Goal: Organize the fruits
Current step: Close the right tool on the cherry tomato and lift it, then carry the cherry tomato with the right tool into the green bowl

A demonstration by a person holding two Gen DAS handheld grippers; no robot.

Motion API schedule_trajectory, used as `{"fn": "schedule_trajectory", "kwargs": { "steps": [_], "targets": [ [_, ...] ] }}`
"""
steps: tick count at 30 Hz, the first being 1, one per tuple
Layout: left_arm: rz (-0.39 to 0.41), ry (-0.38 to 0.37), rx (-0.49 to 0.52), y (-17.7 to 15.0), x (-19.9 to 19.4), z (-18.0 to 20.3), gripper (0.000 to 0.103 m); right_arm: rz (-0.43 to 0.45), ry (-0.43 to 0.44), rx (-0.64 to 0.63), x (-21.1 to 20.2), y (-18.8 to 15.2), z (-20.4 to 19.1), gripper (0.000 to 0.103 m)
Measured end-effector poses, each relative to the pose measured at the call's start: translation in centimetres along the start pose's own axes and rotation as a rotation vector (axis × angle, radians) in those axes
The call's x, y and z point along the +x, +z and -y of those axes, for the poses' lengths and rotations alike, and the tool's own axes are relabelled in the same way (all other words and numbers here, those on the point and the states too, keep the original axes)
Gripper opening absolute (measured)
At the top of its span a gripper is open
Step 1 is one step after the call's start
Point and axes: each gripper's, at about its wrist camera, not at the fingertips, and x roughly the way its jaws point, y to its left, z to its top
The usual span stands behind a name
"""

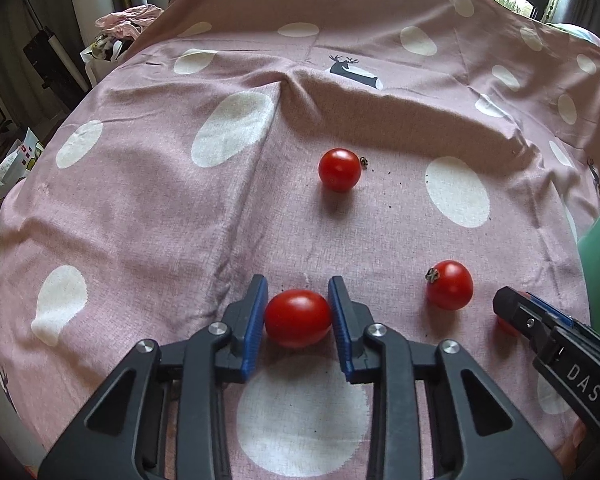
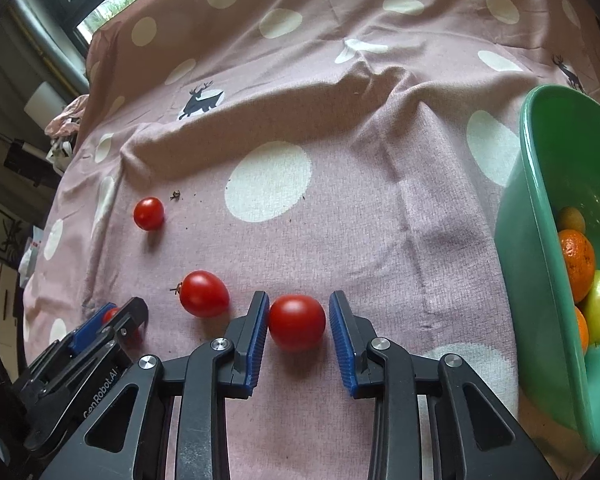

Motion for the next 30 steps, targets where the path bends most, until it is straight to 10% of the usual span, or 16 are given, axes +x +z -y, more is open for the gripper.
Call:
{"fn": "schedule_trajectory", "kwargs": {
  "steps": [30],
  "targets": [
    [0.175,-0.203,0.030,0.0,-7.5,3.1,0.030,0.119,0.102,0.037,-4.4,0.0,0.7,0.030]
  ]
}}
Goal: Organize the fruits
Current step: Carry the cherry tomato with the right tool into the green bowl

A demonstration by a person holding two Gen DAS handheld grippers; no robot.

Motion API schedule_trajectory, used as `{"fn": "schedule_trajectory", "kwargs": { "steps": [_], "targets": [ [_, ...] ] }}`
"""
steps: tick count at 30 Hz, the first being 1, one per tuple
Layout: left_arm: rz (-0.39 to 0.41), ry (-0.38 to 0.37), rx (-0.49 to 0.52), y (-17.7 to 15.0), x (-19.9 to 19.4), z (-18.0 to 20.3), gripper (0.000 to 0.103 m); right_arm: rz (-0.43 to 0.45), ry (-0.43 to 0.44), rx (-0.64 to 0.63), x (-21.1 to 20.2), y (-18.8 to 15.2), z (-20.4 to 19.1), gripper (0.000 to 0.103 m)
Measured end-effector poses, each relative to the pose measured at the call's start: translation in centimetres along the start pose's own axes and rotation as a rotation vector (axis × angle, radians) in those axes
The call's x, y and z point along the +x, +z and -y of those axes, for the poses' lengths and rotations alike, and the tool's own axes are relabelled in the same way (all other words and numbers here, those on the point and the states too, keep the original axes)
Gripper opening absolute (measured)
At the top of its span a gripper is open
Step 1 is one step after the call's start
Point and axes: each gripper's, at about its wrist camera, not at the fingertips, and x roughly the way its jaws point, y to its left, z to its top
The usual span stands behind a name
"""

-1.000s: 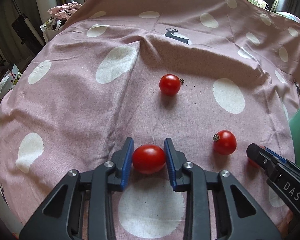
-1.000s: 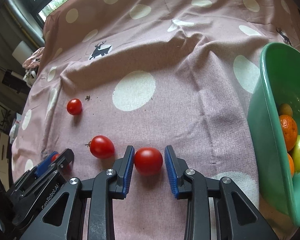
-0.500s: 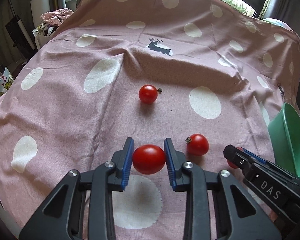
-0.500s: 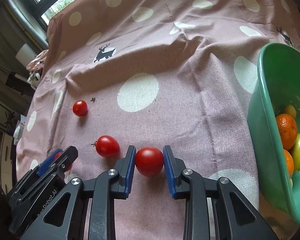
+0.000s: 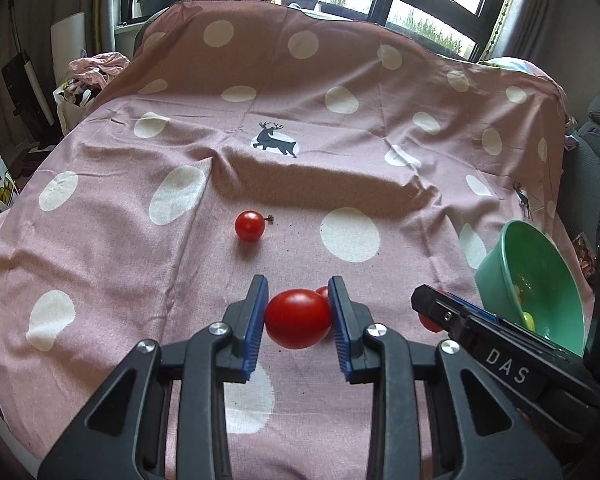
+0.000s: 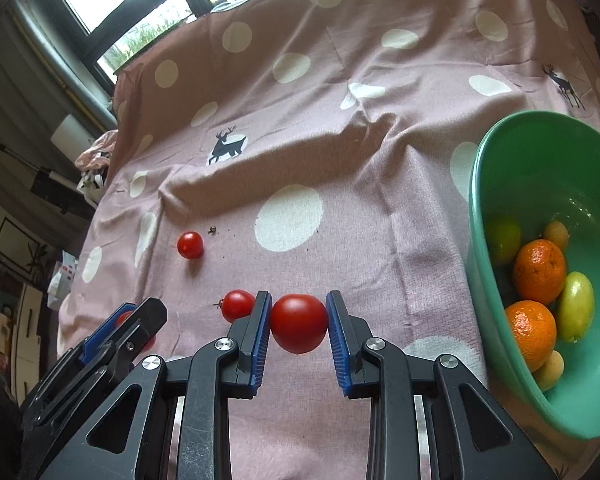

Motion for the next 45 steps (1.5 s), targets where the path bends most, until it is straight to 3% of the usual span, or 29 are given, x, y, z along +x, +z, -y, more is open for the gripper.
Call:
{"fn": "schedule_trajectory", "kwargs": {
  "steps": [13,26,45],
  "targets": [
    [0.095,-0.092,0.085,0.0,-3.4,4.4,0.030,0.151,0.016,0.040,-4.7,0.7,1.5,0.030],
    [0.101,-0.176,0.182,0.5,-2.8,11.1,0.030,0.317,-0.085,0.221,-9.8,1.1,8.5,0.030],
    [-0.020,-0.291,0.330,-1.1,1.4,19.0,0.030,0.320,-0.232,0.426,-11.3,-0.2,15.7,0.030]
  ]
}}
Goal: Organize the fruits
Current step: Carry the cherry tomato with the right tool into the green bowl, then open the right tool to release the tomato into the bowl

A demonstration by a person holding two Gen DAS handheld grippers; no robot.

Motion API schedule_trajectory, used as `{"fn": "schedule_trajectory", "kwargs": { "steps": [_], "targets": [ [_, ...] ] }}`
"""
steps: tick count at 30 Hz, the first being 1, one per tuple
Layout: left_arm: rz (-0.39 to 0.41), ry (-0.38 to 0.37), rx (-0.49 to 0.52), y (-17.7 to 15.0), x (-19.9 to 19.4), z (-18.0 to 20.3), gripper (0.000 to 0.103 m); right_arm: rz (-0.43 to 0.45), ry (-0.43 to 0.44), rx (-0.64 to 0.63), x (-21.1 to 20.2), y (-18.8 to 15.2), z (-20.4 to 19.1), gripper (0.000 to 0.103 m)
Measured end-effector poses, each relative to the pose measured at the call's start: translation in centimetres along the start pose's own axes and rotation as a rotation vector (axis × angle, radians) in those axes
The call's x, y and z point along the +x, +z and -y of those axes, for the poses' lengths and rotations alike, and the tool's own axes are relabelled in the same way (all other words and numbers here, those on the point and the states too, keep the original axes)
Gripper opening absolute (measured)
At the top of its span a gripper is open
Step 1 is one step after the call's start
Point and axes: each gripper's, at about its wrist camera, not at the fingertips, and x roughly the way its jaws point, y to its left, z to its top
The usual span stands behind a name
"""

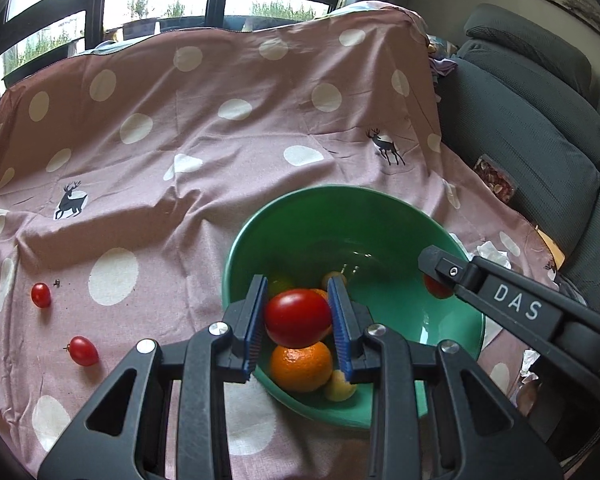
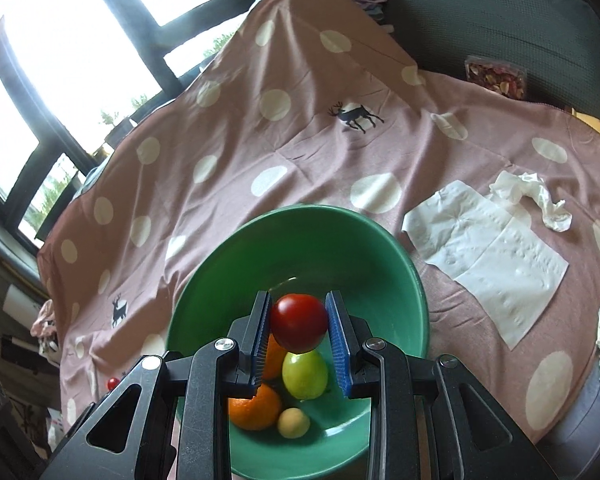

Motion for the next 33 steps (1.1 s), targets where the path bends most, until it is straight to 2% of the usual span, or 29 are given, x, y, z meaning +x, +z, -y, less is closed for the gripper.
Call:
{"fn": "schedule_trajectory", "kwargs": {
  "steps": [19,33],
  "targets": [
    [-0.096,-0.056,0.029,-0.8,2.7,1.1,0.030,-0.047,-0.084,0.012,1.4,-0.1,1.1,0.030],
    [-0.135,-0.063,0.030,-1.2,3.7,1.2,0.031,-0.075,-0.089,0.003,2.0,-0.2,0.9,0.030]
  ]
}}
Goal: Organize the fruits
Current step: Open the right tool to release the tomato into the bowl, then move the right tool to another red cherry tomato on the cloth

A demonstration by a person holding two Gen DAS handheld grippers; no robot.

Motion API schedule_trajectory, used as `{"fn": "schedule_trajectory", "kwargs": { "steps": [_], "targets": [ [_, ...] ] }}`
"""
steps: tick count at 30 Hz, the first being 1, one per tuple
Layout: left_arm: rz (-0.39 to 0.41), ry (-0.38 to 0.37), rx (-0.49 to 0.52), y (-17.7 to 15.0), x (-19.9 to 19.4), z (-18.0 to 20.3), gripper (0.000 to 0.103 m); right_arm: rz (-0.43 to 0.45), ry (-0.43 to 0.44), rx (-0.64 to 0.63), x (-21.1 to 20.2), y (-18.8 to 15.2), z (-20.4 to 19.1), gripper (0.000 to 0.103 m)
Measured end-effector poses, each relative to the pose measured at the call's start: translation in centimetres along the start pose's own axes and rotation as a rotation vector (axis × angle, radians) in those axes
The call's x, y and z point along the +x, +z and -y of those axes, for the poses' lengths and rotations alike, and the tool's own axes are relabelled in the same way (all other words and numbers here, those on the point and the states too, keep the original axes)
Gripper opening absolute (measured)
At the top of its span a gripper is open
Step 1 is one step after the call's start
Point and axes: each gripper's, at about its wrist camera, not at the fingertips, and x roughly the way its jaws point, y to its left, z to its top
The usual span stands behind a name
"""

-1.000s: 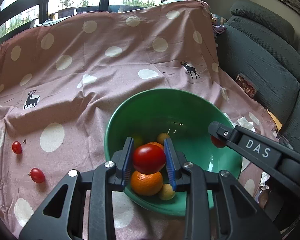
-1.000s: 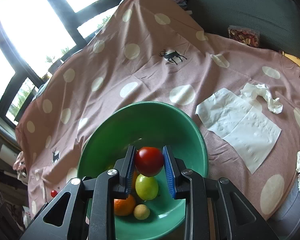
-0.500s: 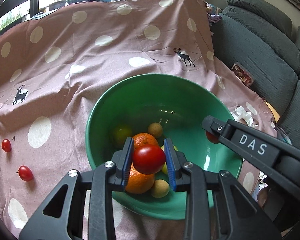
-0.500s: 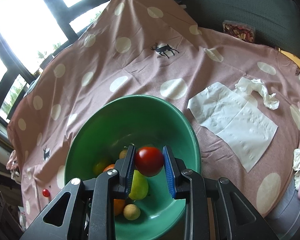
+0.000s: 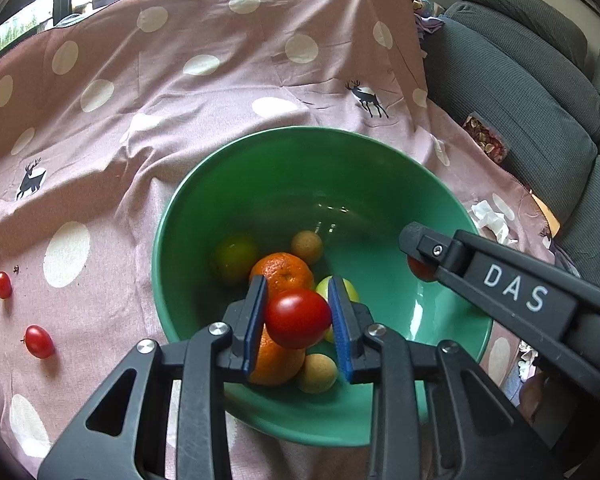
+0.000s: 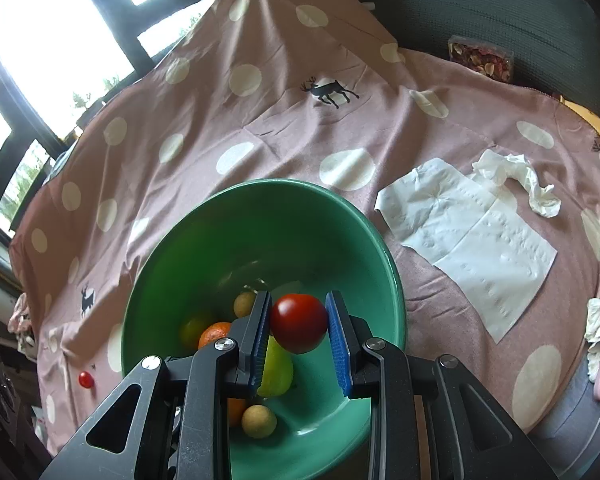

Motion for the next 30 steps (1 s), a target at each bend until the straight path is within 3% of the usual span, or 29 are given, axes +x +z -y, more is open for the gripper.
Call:
{"fn": "schedule_trajectory", "kwargs": {
  "steps": [8,12,15,18,23,25,27,30],
  "targets": [
    [0.008,-0.002,-0.005,0.0,-0.7,-0.4,0.032,-0.014,0.007,-0.009,0.1,0.0,-0.2,0.030],
    [0.033,-0.027,-0.048,0.4,-2.6,-2.0,0.047,-0.017,0.024,-0.029,-0.1,0.0,-0.7,0.031],
    [0.068,0.013,-0.073,0.8,-4.8,-4.1,0.055,-0.010,0.054,-0.047,-0.4,-0.1,-1.3,0.030],
    [0.104,0.096,-0.124,1.0,-7.1,-7.7,0.061,-0.013,0.081,-0.075,-0.6,-0.3,-2.3,0.033],
    [0.106,0.268,-0.297,0.4,-8.7,-16.1,0.062,-0.044,0.187,-0.156,-0.7,-1.2,-5.7,0.038],
    [0.092,0.295,-0.384,-0.3,-8.5,-19.6,0.062,-0.065,0.236,-0.209,-0.5,-2.0,-7.8,0.040],
    [0.071,0.316,-0.465,-0.7,-7.9,-22.5,0.061,-0.099,0.277,-0.290,0.1,-3.2,-10.5,0.049],
    [0.039,0.314,-0.528,-1.2,-7.0,-25.3,0.060,-0.179,0.358,-0.402,1.7,-5.5,-14.6,0.051]
  ]
}}
